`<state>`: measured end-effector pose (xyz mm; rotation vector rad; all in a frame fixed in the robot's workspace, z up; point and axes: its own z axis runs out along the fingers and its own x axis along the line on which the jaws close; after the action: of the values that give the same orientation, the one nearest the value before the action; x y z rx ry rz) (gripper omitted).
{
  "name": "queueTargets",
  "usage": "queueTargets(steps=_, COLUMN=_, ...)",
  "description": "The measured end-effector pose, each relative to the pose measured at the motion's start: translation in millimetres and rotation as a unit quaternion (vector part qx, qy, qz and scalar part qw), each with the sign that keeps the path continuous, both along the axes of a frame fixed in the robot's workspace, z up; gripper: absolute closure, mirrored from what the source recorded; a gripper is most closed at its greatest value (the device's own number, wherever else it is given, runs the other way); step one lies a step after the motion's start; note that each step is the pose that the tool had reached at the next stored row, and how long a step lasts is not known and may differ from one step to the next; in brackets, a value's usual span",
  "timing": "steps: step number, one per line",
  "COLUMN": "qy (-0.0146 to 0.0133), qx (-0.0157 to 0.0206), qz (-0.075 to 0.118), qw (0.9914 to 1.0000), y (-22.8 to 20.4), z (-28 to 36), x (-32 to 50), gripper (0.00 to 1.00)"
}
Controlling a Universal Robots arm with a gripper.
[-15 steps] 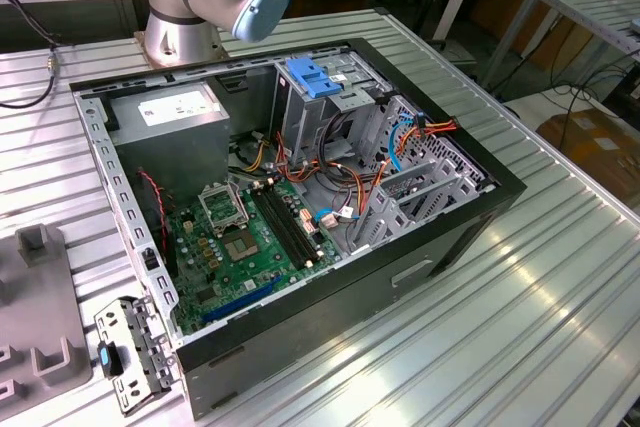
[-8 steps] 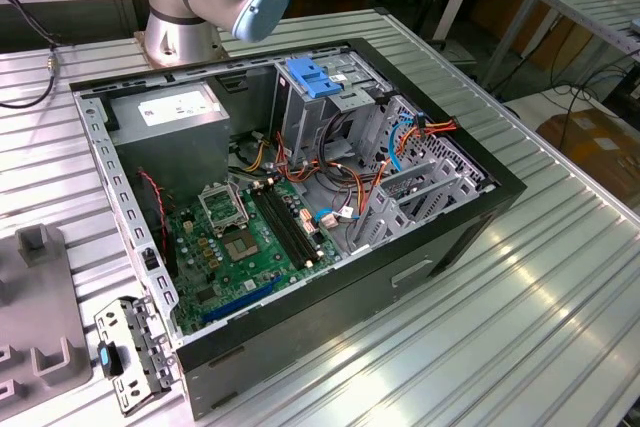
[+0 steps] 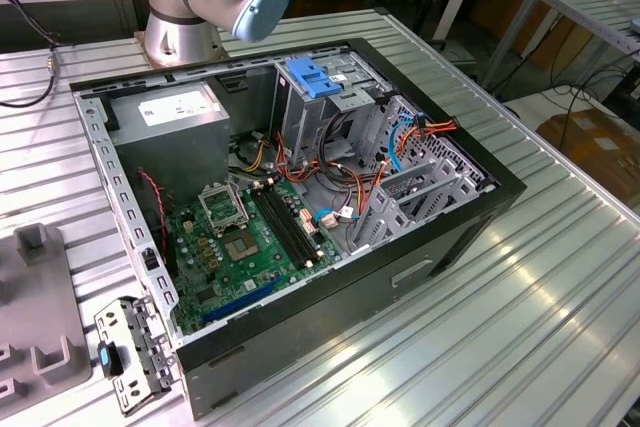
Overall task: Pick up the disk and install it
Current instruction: 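Pick up the disk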
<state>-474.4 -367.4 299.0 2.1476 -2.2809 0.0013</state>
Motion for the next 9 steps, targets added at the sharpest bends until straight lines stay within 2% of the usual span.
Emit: queueTargets(steps=9, qy=0.0, qx=0.0, qz=-0.007, qw=0.99998, y=0.0, z=-0.6, x=0.0, gripper=0.63)
